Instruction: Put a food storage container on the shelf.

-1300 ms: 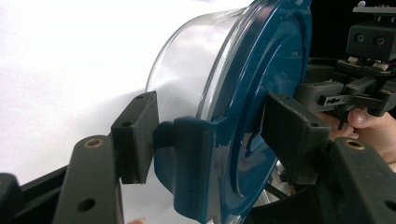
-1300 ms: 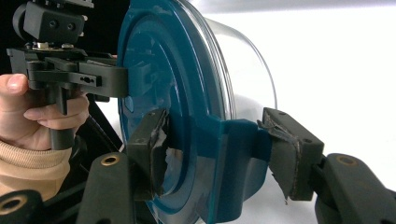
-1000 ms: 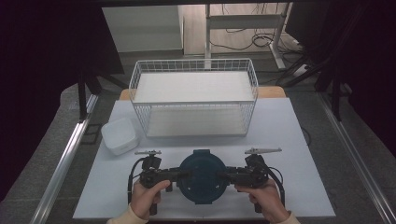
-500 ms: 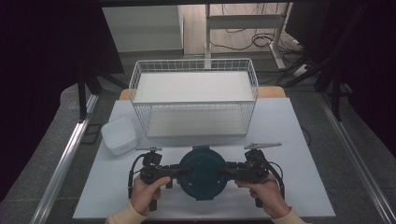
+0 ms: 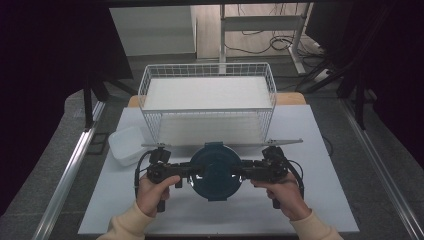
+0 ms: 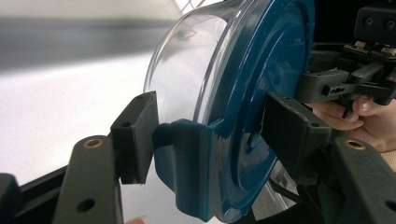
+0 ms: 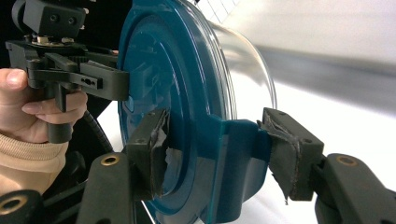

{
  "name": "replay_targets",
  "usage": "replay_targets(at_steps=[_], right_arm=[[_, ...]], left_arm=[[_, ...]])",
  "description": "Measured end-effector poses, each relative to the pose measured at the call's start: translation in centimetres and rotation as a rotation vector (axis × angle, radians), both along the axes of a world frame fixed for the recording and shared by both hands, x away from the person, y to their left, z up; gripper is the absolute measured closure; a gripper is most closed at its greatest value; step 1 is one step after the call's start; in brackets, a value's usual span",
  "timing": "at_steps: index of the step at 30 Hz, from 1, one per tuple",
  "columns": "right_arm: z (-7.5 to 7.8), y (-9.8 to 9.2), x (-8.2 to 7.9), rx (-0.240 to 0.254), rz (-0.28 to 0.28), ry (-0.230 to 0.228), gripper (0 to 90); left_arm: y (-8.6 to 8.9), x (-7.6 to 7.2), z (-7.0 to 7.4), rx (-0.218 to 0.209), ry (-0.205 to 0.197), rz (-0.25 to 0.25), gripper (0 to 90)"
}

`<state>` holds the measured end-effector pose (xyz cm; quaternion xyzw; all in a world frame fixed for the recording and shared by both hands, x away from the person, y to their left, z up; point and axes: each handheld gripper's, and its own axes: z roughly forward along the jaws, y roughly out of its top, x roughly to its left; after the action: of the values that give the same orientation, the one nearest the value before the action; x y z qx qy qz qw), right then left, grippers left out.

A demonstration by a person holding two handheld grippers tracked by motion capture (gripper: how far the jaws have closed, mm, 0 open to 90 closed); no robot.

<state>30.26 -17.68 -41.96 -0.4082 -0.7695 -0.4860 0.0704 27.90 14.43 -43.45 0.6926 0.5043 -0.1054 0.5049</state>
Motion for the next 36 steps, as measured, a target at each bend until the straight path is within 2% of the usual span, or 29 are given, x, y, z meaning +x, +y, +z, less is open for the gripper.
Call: replay_targets(at_steps=[8, 15, 23, 36], right_arm=[[1.7, 0.4, 1.4, -0.008, -0.001, -0.020, 42.4], [3.0, 0.5, 2.0, -0.008, 0.001, -0.040, 42.4], [4.4, 0.7, 3.0, -0.017, 0.006, -0.049, 42.4], [6.8, 1.1, 4.0, -0.007, 0.002, -0.066, 42.5]], left_arm=[[0.4, 1.3, 1.2, -0.018, -0.009, 0.004, 37.2], [0.5, 1.9, 2.6, -0.015, -0.034, 0.006, 37.5], [0.7, 3.0, 3.7, -0.022, -0.042, 0.001, 37.6], [1.0, 3.8, 6.1, -0.020, -0.074, 0.008, 37.7]])
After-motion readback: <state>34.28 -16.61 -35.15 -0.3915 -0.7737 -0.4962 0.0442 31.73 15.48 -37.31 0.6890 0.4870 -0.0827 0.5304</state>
